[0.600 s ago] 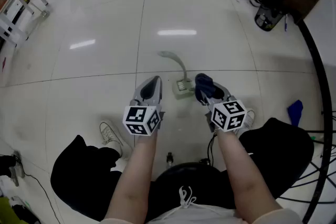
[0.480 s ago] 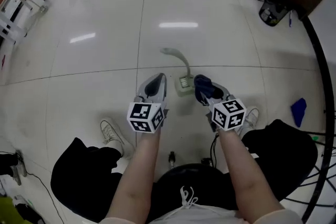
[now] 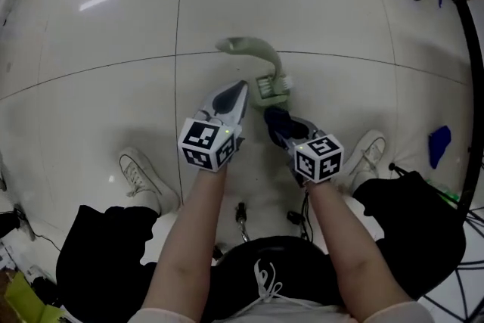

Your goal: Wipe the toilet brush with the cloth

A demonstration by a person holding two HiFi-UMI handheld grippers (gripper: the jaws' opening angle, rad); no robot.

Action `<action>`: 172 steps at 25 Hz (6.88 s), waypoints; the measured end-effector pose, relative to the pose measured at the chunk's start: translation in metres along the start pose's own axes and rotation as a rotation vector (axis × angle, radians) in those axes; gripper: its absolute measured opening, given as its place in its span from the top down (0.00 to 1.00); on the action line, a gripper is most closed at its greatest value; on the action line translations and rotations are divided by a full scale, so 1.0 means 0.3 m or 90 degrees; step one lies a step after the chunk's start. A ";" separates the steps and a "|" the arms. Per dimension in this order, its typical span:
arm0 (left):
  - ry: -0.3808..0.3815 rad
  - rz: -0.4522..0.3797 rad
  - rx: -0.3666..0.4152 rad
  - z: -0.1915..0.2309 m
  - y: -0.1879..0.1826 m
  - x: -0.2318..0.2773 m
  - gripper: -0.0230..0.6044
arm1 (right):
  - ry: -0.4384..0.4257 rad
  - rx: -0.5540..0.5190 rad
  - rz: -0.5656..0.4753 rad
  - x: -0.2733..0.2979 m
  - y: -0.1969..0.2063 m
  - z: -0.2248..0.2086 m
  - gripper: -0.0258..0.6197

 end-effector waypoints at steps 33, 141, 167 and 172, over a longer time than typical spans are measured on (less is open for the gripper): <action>0.033 0.067 -0.054 -0.006 0.129 0.120 0.95 | 0.041 0.260 0.055 0.154 0.017 -0.329 0.86; -0.100 -0.053 0.099 0.079 -0.122 -0.098 0.95 | -0.070 -0.173 -0.032 -0.131 -0.193 0.001 0.86; -0.112 -0.044 0.032 0.190 0.019 -0.281 0.95 | 0.074 0.490 -0.007 0.303 0.035 0.177 0.85; -0.104 -0.039 0.022 0.189 0.042 -0.278 0.95 | 0.090 0.547 0.023 0.290 0.113 0.182 0.86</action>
Point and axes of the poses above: the fingertips, and each gripper's own axes: x forward along the fingers, z to its left, y out of its underside, the point moved 5 cm from there along -x, backward along the fingers, and after that the axes turned 12 degrees about y, right-handed, at the moved point
